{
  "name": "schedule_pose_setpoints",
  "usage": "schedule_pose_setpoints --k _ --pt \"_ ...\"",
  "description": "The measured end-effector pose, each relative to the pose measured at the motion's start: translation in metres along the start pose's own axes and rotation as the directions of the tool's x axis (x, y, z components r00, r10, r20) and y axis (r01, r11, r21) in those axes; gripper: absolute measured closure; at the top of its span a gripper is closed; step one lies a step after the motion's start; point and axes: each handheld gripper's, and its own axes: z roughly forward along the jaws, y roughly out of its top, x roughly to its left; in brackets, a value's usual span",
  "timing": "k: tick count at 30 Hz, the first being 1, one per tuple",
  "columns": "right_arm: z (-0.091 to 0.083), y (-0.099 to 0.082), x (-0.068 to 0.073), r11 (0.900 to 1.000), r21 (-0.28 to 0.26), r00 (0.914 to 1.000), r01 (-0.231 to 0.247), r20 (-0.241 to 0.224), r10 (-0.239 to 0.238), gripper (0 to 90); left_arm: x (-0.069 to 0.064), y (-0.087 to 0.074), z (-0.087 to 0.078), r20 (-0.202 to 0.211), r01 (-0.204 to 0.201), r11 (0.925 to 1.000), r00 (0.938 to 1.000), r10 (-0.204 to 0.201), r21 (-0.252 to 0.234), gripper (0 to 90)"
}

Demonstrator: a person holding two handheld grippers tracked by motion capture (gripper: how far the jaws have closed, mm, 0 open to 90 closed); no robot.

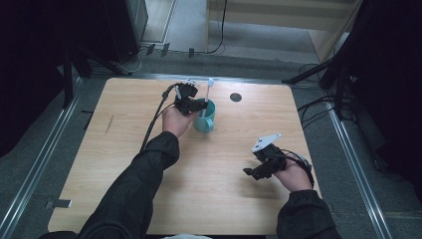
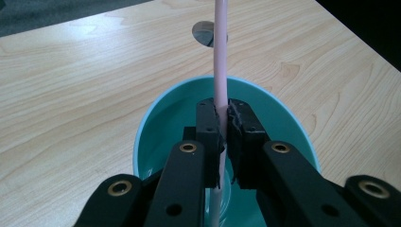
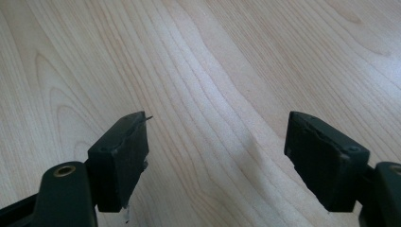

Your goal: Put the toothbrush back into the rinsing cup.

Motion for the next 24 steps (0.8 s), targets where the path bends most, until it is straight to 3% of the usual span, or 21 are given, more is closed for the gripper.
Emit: schedule_pose_setpoints --k 13,24 --pt "0.001 0.000 0.000 1.0000 0.004 1.0000 0.006 -0.001 -0.006 22.9 0.001 0.000 -0.001 0.001 0.000 0.9999 1.0000 0.000 0.014 80.6" --pt "0.001 0.000 0.000 0.9999 0.007 0.9999 0.009 -0.006 -0.008 22.9 -0.001 0.006 -0.021 0.013 -0.005 0.9999 0.9999 0.005 0.009 75.3"
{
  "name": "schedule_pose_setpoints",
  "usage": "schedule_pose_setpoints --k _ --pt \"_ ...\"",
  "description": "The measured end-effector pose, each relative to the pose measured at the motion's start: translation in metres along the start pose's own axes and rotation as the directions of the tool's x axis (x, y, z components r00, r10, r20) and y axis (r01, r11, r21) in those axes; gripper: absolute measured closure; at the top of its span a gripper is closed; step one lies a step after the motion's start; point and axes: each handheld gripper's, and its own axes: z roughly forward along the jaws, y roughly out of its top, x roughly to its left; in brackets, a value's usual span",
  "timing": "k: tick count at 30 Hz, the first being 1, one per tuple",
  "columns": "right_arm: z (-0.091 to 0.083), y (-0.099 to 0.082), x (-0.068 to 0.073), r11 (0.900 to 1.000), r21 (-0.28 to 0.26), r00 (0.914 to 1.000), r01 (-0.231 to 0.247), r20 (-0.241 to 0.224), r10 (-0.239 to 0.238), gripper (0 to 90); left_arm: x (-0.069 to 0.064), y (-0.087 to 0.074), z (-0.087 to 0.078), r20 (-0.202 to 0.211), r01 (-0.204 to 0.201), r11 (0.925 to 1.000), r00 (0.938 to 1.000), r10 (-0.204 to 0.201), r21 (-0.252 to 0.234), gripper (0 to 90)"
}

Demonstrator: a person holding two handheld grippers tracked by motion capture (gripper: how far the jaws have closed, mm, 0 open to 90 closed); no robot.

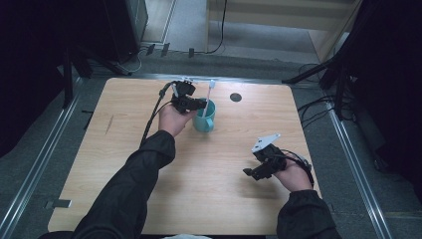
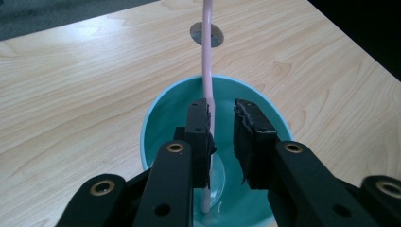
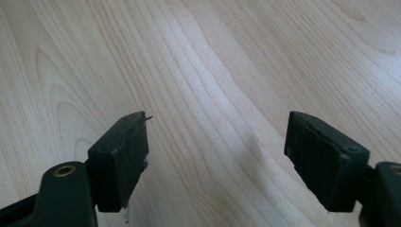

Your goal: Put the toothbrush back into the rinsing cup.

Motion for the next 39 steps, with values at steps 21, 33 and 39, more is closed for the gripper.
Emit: schedule_pose_setpoints --k 21,33,39 --pt "0.000 -0.001 0.001 0.9999 0.010 1.0000 -0.003 0.004 0.003 22.9 0.004 -0.008 -0.051 0.026 -0.045 0.9968 0.9987 0.044 0.066 50.1" --pt "-0.001 -0.003 0.001 0.9999 0.008 0.9999 -0.010 0.003 0.010 22.9 0.011 -0.027 -0.066 0.037 -0.035 0.9968 0.9988 0.032 0.072 44.2" --pt "0.000 -0.003 0.001 1.0000 0.007 1.0000 -0.004 0.002 0.004 22.9 0.014 -0.046 -0.074 0.052 -0.049 0.9943 0.9977 0.044 0.095 42.5"
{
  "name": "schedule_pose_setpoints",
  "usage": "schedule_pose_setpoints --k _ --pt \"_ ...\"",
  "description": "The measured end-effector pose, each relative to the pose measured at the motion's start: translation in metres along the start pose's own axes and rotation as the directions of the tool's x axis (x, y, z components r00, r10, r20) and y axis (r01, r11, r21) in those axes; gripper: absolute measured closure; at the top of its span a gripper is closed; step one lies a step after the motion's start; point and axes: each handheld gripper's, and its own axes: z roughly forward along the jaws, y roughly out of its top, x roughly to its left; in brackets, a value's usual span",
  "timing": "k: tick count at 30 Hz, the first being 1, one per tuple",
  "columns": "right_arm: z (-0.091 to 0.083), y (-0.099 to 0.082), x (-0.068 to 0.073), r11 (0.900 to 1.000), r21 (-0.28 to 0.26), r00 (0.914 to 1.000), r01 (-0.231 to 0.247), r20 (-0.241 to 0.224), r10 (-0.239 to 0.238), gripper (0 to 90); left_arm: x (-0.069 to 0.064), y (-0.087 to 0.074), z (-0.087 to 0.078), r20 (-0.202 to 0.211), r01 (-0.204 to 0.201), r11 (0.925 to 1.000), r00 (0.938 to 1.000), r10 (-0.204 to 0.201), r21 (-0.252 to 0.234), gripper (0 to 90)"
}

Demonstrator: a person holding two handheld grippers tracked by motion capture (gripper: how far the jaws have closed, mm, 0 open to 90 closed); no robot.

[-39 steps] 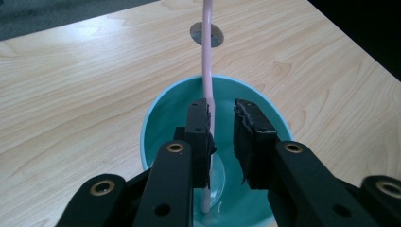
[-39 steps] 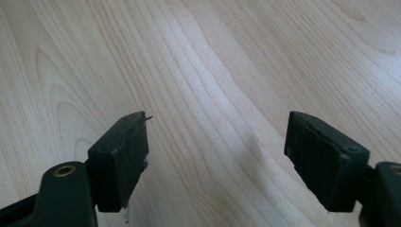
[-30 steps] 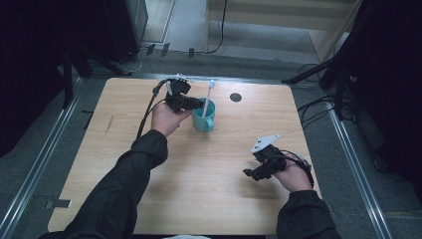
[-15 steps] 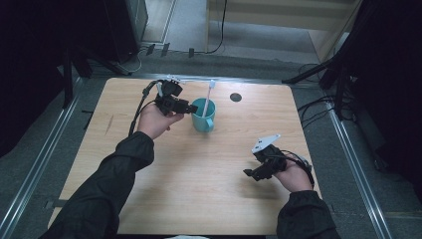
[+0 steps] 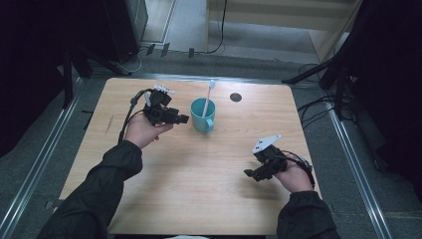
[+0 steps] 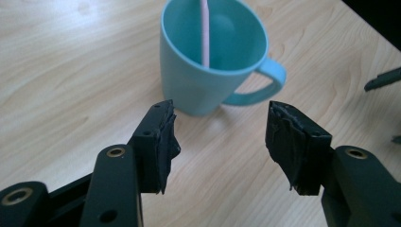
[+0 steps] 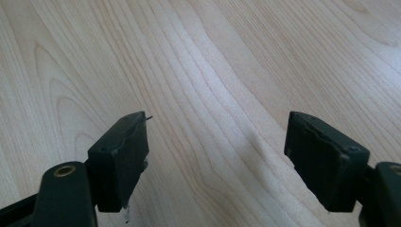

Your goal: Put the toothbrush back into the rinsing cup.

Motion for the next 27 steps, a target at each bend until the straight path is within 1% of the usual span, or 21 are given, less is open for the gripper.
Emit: schedule_pose_setpoints --k 1,2,3,4,5,6,7,9,10,11,12,13,14,17,18,19,23,24,25,27 --pt "0.000 0.000 0.000 1.0000 -0.001 1.0000 0.001 -0.002 -0.001 22.9 0.001 -0.003 -0.001 0.007 -0.010 0.9999 0.9999 0.010 0.014 42.5" --pt "0.000 0.000 -0.001 1.0000 0.002 1.0000 -0.003 -0.005 0.003 22.9 0.000 -0.006 0.000 0.012 -0.007 0.9999 0.9999 0.007 0.016 42.5" --pt "0.001 0.000 -0.001 1.0000 0.008 1.0000 -0.006 -0.005 0.006 22.9 0.000 -0.009 -0.001 0.018 -0.012 0.9997 0.9998 0.012 0.023 42.5" --pt "0.001 0.000 -0.001 1.0000 0.008 1.0000 -0.006 -0.005 0.006 22.9 0.000 -0.009 -0.001 0.018 -0.012 0.9997 0.9998 0.012 0.023 42.3" --pt "0.001 -0.001 -0.001 0.9999 0.010 1.0000 -0.005 -0.001 0.005 22.9 -0.001 -0.015 -0.002 0.021 -0.014 0.9995 0.9997 0.014 0.027 42.2" --pt "0.001 -0.001 -0.001 0.9999 0.010 1.0000 -0.005 -0.001 0.005 22.9 -0.001 -0.015 -0.002 0.021 -0.014 0.9995 0.9997 0.014 0.027 42.2" --pt "0.000 -0.001 -0.001 0.9999 0.008 1.0000 -0.009 0.001 0.009 22.9 -0.001 -0.019 -0.003 0.027 -0.019 0.9994 0.9995 0.018 0.028 42.2" --pt "0.000 -0.001 -0.001 0.9999 0.007 0.9999 -0.014 -0.001 0.014 22.9 -0.002 -0.028 -0.004 0.032 -0.013 0.9996 0.9994 0.012 0.026 42.1" --pt "0.000 -0.001 -0.001 0.9999 0.007 0.9999 -0.012 -0.001 0.012 22.9 -0.002 -0.028 -0.004 0.032 -0.013 0.9996 0.9994 0.012 0.026 42.1" --pt "0.000 -0.002 -0.001 0.9999 0.008 0.9999 -0.013 0.000 0.013 22.9 -0.001 -0.034 -0.006 0.034 -0.018 0.9992 0.9993 0.017 0.036 42.1" --pt "0.000 -0.002 -0.001 0.9998 0.010 0.9998 -0.018 -0.001 0.018 22.9 -0.001 -0.034 -0.006 0.034 -0.018 0.9992 0.9993 0.017 0.036 42.1" --pt "0.000 -0.002 -0.002 0.9998 0.008 0.9998 -0.019 0.000 0.019 22.9 -0.001 -0.040 -0.007 0.043 -0.017 0.9993 0.9989 0.016 0.034 42.0" --pt "0.000 -0.002 -0.002 0.9998 0.006 0.9999 -0.017 0.001 0.017 22.9 -0.001 -0.040 -0.007 0.043 -0.017 0.9993 0.9989 0.016 0.034 42.0" --pt "0.000 -0.002 -0.002 0.9998 0.005 0.9998 -0.018 0.003 0.018 22.9 0.002 -0.049 -0.012 0.050 -0.006 0.9996 0.9987 0.005 0.028 42.0" --pt "0.000 -0.002 -0.002 0.9998 0.005 0.9998 -0.018 0.003 0.018 22.9 0.002 -0.049 -0.012 0.050 -0.006 0.9996 0.9987 0.005 0.028 42.0" --pt "0.000 -0.002 -0.002 0.9998 0.007 0.9999 -0.017 0.001 0.017 22.9 0.003 -0.054 -0.014 0.050 0.003 0.9997 0.9987 -0.004 0.022 42.0" --pt "0.000 -0.002 -0.002 0.9998 0.007 0.9998 -0.018 0.001 0.018 22.9 0.004 -0.064 -0.019 0.049 0.013 0.9997 0.9987 -0.014 0.019 41.9" --pt "0.000 -0.002 -0.002 0.9998 0.007 0.9998 -0.018 0.001 0.018 22.9 0.004 -0.064 -0.019 0.049 0.013 0.9997 0.9987 -0.014 0.019 41.9" --pt "0.000 -0.002 -0.002 0.9998 0.009 0.9998 -0.019 0.000 0.019 22.9 0.005 -0.069 -0.021 0.046 0.016 0.9997 0.9988 -0.017 0.017 41.9" --pt "0.000 -0.002 -0.001 0.9998 0.011 0.9998 -0.019 -0.001 0.019 22.9 0.006 -0.074 -0.024 0.041 0.013 0.9996 0.9991 -0.014 0.024 41.9"
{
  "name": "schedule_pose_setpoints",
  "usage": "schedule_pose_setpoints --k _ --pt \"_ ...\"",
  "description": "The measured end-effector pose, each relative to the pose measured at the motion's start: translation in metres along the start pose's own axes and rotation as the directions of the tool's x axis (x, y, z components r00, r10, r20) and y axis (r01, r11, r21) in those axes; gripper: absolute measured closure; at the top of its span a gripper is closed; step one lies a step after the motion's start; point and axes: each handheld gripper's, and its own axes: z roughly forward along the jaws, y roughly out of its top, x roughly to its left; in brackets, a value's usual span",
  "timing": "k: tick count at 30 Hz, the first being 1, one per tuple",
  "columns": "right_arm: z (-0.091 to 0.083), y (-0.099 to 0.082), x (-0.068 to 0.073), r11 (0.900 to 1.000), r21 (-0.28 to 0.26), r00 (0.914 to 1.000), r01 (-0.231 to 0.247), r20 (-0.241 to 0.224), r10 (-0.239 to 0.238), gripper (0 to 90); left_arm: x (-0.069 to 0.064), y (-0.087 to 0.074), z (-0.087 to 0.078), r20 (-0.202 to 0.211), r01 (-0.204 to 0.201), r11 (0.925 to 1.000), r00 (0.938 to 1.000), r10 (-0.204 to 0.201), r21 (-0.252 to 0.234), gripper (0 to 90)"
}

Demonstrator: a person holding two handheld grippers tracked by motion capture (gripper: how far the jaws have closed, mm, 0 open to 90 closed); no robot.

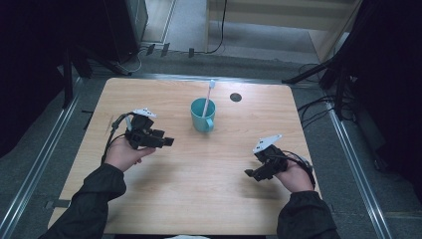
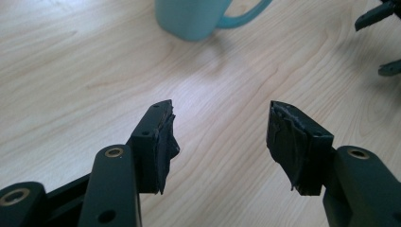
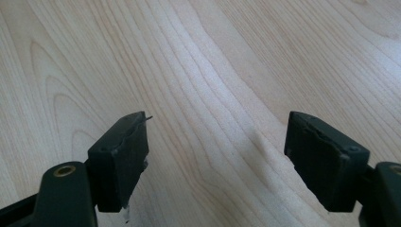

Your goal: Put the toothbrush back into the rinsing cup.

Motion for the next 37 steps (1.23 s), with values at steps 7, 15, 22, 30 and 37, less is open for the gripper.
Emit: schedule_pose_setpoints --k 7,15,22,30,37 --pt "-0.001 -0.001 -0.002 1.0000 -0.008 1.0000 -0.002 0.003 0.002 22.9 0.001 -0.014 -0.009 -0.020 -0.010 0.9999 0.9997 0.010 0.000 40.9" --pt "-0.001 0.001 0.001 1.0000 -0.004 1.0000 0.001 0.009 -0.001 22.7 0.006 -0.033 -0.019 -0.047 0.013 0.9999 0.9988 -0.013 -0.009 40.8" --pt "0.000 0.003 0.001 1.0000 -0.002 0.9999 0.007 0.009 -0.007 22.2 0.012 -0.040 -0.024 -0.073 0.027 0.9996 0.9970 -0.027 -0.004 40.1" --pt "0.003 0.006 0.000 0.9998 -0.011 0.9998 -0.019 0.003 0.019 20.2 0.022 -0.044 -0.029 -0.127 0.057 0.9984 0.9903 -0.057 -0.003 37.7" --pt "0.003 0.003 0.001 0.9997 0.003 0.9996 0.026 0.008 -0.026 21.0 0.026 -0.043 -0.026 -0.123 0.059 0.9983 0.9907 -0.058 0.003 37.0"
